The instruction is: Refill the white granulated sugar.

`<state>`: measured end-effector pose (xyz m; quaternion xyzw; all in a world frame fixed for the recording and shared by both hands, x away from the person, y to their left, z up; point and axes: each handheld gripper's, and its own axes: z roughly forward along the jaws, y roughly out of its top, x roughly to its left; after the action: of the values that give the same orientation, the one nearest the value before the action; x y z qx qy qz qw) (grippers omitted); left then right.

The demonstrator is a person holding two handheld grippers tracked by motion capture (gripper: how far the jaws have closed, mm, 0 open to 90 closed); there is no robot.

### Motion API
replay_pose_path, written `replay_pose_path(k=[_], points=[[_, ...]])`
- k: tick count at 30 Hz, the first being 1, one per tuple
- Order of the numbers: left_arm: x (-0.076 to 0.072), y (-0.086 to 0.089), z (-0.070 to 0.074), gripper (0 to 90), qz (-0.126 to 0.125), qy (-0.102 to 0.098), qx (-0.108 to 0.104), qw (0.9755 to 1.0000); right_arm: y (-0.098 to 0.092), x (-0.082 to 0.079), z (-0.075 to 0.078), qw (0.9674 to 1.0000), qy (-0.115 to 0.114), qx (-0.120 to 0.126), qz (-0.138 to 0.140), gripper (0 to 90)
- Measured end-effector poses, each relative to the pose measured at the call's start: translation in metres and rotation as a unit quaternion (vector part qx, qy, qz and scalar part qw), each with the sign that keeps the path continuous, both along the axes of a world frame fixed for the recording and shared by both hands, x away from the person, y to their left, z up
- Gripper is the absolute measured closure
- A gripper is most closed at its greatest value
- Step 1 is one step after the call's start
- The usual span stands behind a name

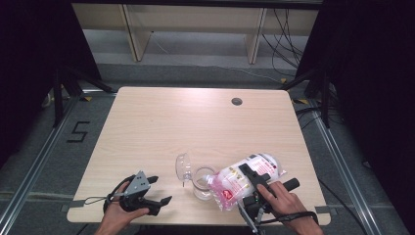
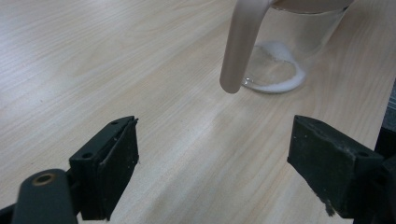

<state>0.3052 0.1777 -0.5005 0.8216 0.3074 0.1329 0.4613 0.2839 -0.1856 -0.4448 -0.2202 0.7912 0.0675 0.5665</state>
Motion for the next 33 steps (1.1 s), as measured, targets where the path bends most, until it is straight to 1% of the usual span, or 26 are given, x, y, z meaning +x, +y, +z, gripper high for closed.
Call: replay_pose_path(k=[1,3,5,6,7,8,9,10,12,13,14,15,16,18,21,22,23,24,25,26,28,30,31,32,33], points=[[-0.001,0.0,0.0,15.6,0.001,0.001,0.003,1.0,0.0,-0.001,-0.001,0.9999,0.005,0.007,-0.01,50.4],[-0.001,0.0,0.0,15.6,0.002,0.002,0.007,1.0,0.003,0.0,0.002,1.0,-0.005,-0.003,-0.004,50.5],[-0.001,-0.001,0.0,15.6,0.005,0.002,0.004,1.0,0.005,0.0,0.003,0.9999,-0.006,-0.007,-0.009,50.6],[-0.001,-0.001,0.0,15.6,0.006,0.002,0.005,1.0,0.007,0.001,0.006,0.9997,-0.014,-0.018,0.001,50.6],[-0.001,-0.001,0.0,15.6,0.006,0.002,0.004,1.0,0.006,0.001,0.005,0.9998,-0.01,-0.014,-0.007,50.6],[-0.001,-0.001,0.0,15.6,0.006,0.002,0.004,1.0,0.007,0.002,0.006,0.9997,-0.016,-0.02,0.001,50.7],[-0.001,-0.001,0.0,15.6,0.006,0.002,0.004,1.0,0.009,0.004,0.008,0.9989,-0.027,-0.033,0.018,50.7],[-0.001,0.0,0.0,15.6,0.005,0.001,0.007,1.0,0.008,0.003,0.005,0.9996,-0.021,-0.019,-0.001,50.8],[-0.001,0.0,0.0,15.6,0.0,0.0,0.009,1.0,0.009,0.004,0.007,0.9992,-0.025,-0.031,0.001,50.8],[0.0,0.0,0.0,15.6,-0.003,0.002,0.011,0.9999,0.01,0.005,0.009,0.9986,-0.028,-0.044,0.005,50.8],[-0.001,0.0,0.0,15.6,-0.003,0.001,0.011,0.9999,0.01,0.005,0.009,0.9982,-0.031,-0.051,0.007,50.9],[0.0,0.0,0.0,15.6,-0.005,-0.002,0.013,0.9999,0.01,0.006,0.01,0.9982,-0.034,-0.049,0.009,50.9],[0.0,0.0,0.0,15.6,-0.007,0.001,0.015,0.9999,0.009,0.006,0.01,0.9981,-0.034,-0.051,0.008,51.0],[-0.001,-0.001,0.0,15.6,-0.005,0.0,0.01,0.9999,0.009,0.006,0.012,0.9979,-0.032,-0.056,0.002,51.1],[-0.001,-0.001,0.0,15.6,-0.006,0.001,0.01,0.9999,0.009,0.006,0.012,0.9976,-0.034,-0.06,0.001,51.2],[-0.001,-0.001,0.0,15.6,-0.006,0.001,0.01,0.9999,0.01,0.007,0.013,0.9967,-0.039,-0.069,0.013,51.2],[-0.001,-0.001,0.0,15.6,-0.006,0.001,0.01,0.9999,0.008,0.005,0.012,0.9971,-0.038,-0.067,0.004,51.3],[-0.001,-0.001,0.0,15.6,-0.006,0.0,0.01,0.9999,0.008,0.004,0.011,0.9969,-0.039,-0.068,0.0,51.3],[-0.001,-0.002,-0.001,15.6,-0.004,0.001,0.008,1.0,0.007,0.004,0.011,0.9968,-0.039,-0.07,0.006,51.4],[-0.001,-0.001,-0.001,15.6,-0.004,0.0,0.014,0.9999,0.006,0.004,0.011,0.997,-0.038,-0.067,0.005,51.4],[-0.001,-0.002,-0.001,15.6,-0.003,0.003,0.013,0.9999,0.005,0.004,0.011,0.9969,-0.039,-0.069,0.003,51.5],[0.0,-0.001,0.0,15.6,-0.009,-0.005,0.026,0.9996,0.005,0.004,0.01,0.9969,-0.038,-0.068,0.004,51.6],[0.0,-0.001,-0.001,15.6,-0.007,-0.003,0.023,0.9997,0.005,0.004,0.009,0.9968,-0.039,-0.069,0.005,51.6],[-0.001,-0.002,-0.001,15.6,-0.004,0.001,0.015,0.9999,0.005,0.004,0.01,0.9966,-0.036,-0.073,0.002,51.6],[-0.001,-0.002,-0.001,15.6,-0.002,0.002,0.013,0.9999,0.005,0.004,0.009,0.9967,-0.038,-0.071,0.005,51.7]])
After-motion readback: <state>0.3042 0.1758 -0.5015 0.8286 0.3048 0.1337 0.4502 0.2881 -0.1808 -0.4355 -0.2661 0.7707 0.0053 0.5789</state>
